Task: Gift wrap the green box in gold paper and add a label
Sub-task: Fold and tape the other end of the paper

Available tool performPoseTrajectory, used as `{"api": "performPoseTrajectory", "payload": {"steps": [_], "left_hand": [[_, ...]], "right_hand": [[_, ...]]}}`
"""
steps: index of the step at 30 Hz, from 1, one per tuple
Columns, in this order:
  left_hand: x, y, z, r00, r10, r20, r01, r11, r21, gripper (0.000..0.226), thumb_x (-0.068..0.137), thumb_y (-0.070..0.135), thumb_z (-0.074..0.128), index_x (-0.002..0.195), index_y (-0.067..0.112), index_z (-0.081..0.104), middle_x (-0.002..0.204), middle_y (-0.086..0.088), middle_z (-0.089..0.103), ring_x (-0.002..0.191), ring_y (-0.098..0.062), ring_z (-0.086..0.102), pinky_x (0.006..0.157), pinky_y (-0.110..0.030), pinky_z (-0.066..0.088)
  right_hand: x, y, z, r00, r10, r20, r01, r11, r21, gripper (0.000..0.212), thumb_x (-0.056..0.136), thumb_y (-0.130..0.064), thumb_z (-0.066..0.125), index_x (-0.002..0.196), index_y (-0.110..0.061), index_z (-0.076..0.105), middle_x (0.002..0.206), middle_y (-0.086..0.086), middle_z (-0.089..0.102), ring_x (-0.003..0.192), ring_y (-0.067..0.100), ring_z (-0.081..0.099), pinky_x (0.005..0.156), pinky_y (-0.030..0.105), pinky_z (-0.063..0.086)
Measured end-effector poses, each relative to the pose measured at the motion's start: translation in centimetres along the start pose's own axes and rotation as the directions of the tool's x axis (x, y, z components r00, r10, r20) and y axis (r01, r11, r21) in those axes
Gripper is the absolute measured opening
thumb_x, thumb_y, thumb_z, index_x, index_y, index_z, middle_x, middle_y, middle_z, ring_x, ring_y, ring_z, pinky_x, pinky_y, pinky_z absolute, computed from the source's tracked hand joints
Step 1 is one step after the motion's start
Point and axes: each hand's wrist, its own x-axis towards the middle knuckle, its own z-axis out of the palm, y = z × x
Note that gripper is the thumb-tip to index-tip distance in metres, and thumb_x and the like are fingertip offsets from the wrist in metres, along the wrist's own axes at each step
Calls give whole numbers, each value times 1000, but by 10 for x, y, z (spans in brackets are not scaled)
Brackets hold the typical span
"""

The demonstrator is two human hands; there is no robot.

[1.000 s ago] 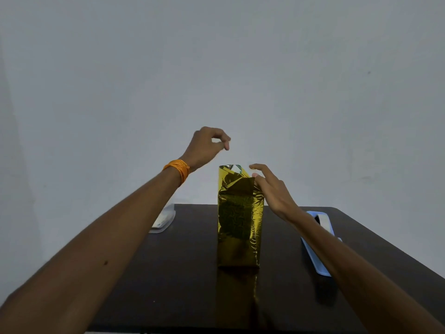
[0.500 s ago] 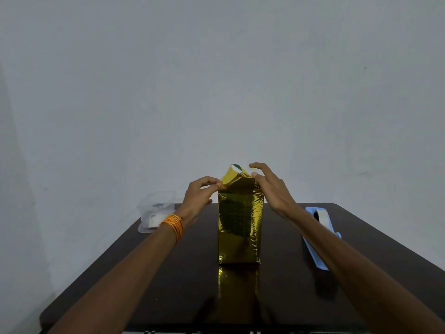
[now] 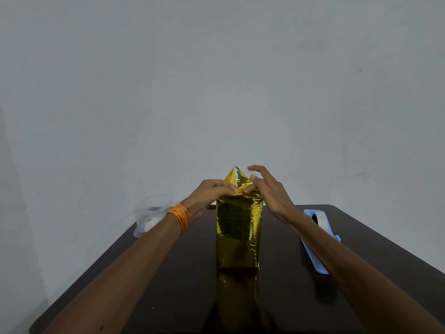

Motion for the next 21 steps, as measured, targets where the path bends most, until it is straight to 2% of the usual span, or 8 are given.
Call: {"api": "performPoseTrajectory", "payload": {"steps": [4, 8, 12, 13, 15, 17, 19, 21], "left_hand": [[2, -6, -1, 1000, 16, 13, -16, 1000, -13, 19, 82, 37, 76, 98, 28, 77, 115, -1, 67, 112, -20, 56, 91, -40, 48], [2, -8, -5, 998, 52, 47, -52, 999, 7, 25, 82, 39, 75, 103, 27, 76, 114, -2, 68, 112, -20, 57, 83, -31, 48], [4, -12, -6, 995, 90, 49, -92, 996, 22, 30, 79, 45, 75, 106, 31, 75, 120, -2, 66, 117, -22, 56, 97, -38, 48], [4, -13, -6, 994, 94, 47, -96, 995, 28, 29, 79, 45, 75, 105, 32, 75, 121, -2, 65, 118, -22, 56, 99, -38, 47], [3, -11, -6, 994, 104, 45, -105, 994, 32, 27, 81, 43, 74, 105, 32, 75, 124, -2, 63, 118, -22, 56, 96, -36, 49], [3, -11, -5, 993, 106, 47, -108, 994, 35, 26, 83, 41, 73, 107, 31, 74, 127, -1, 60, 118, -21, 54, 92, -32, 50], [1, -10, -4, 992, 117, 44, -118, 992, 34, 28, 85, 38, 72, 110, 27, 74, 128, 1, 58, 119, -19, 52, 86, -26, 50], [-1, -9, -2, 990, 133, 43, -135, 990, 46, 29, 87, 36, 71, 113, 24, 73, 125, 3, 58, 117, -15, 51, 81, -20, 47]], "right_hand": [[-1, -3, 1, 1000, 2, 12, -2, 1000, 11, 33, 106, -38, 37, 138, -33, 44, 93, -4, 77, 111, 15, 63, 99, 37, 43], [2, -10, -4, 998, 44, 53, -45, 998, 33, 33, 106, -36, 40, 138, -33, 43, 94, -1, 77, 103, 11, 67, 93, 33, 47], [8, -16, -13, 990, 96, 102, -102, 993, 56, 30, 103, -34, 46, 134, -33, 46, 91, -3, 77, 93, 3, 69, 78, 20, 45], [9, -17, -13, 992, 88, 95, -94, 994, 57, 29, 102, -33, 49, 131, -33, 50, 93, -2, 77, 92, 3, 69, 79, 20, 45], [12, -17, -15, 998, 50, 29, -52, 998, 40, 25, 99, -33, 55, 123, -33, 58, 100, -2, 74, 98, 8, 69, 86, 27, 48], [16, -16, -16, 998, 24, -64, -24, 1000, 6, 16, 96, -33, 59, 111, -30, 66, 103, -3, 72, 101, 12, 66, 87, 33, 50], [19, -19, -19, 993, 42, -111, -38, 999, 36, 11, 95, -29, 63, 100, -22, 69, 99, -1, 72, 95, 15, 68, 84, 34, 53], [23, -24, -25, 994, 72, -78, -67, 996, 65, 9, 92, -25, 67, 94, -17, 71, 91, 3, 75, 83, 16, 69, 78, 32, 55]]}}
